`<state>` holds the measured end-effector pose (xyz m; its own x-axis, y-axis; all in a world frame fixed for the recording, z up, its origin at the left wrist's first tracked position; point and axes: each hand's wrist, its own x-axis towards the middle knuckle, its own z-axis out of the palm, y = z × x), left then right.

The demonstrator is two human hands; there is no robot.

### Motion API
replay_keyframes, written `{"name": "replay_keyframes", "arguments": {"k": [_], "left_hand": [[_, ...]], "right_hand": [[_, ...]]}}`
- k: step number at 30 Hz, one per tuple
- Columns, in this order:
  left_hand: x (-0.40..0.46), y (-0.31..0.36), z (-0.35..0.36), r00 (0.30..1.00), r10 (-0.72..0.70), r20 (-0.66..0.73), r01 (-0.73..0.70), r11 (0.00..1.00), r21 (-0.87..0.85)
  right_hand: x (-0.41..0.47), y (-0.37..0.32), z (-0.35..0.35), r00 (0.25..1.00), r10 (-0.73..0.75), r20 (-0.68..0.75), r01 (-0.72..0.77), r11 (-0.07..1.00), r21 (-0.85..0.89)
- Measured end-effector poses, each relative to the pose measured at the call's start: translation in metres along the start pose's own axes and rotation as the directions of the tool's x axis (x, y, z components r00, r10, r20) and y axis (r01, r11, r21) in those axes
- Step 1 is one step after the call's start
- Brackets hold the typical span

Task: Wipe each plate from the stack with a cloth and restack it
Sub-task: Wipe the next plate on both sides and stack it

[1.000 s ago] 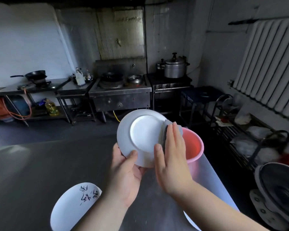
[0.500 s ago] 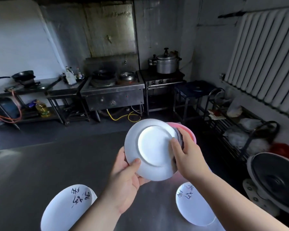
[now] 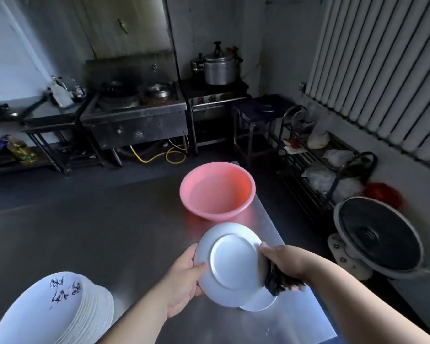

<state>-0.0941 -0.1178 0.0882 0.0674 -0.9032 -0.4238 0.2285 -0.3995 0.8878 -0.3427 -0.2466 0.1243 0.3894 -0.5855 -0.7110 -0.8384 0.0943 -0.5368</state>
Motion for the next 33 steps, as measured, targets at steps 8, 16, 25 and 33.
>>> {"name": "replay_keyframes", "arguments": {"k": [8,16,25,33], "left_hand": [[0.052,-0.037,0.046,0.991,-0.095,-0.099,0.077,0.982,-0.171],[0.081,-0.075,0.051,0.963,-0.197,-0.183,0.267,0.771,0.578],[0.111,-0.100,0.046,0.954,-0.103,-0.283,0.292,0.549,0.783],[0.127,-0.115,0.040,0.943,-0.111,-0.313,0.330,0.423,0.844]], "right_hand": [[0.059,0.065,0.007,0.978,-0.117,-0.174,0.168,0.934,0.316],[0.092,0.104,0.024,0.958,-0.037,-0.285,0.078,0.988,0.136],[0.114,0.108,0.033,0.957,-0.043,-0.286,-0.011,0.983,-0.184],[0.123,0.106,0.034,0.956,-0.044,-0.290,-0.053,0.947,-0.318]]}}
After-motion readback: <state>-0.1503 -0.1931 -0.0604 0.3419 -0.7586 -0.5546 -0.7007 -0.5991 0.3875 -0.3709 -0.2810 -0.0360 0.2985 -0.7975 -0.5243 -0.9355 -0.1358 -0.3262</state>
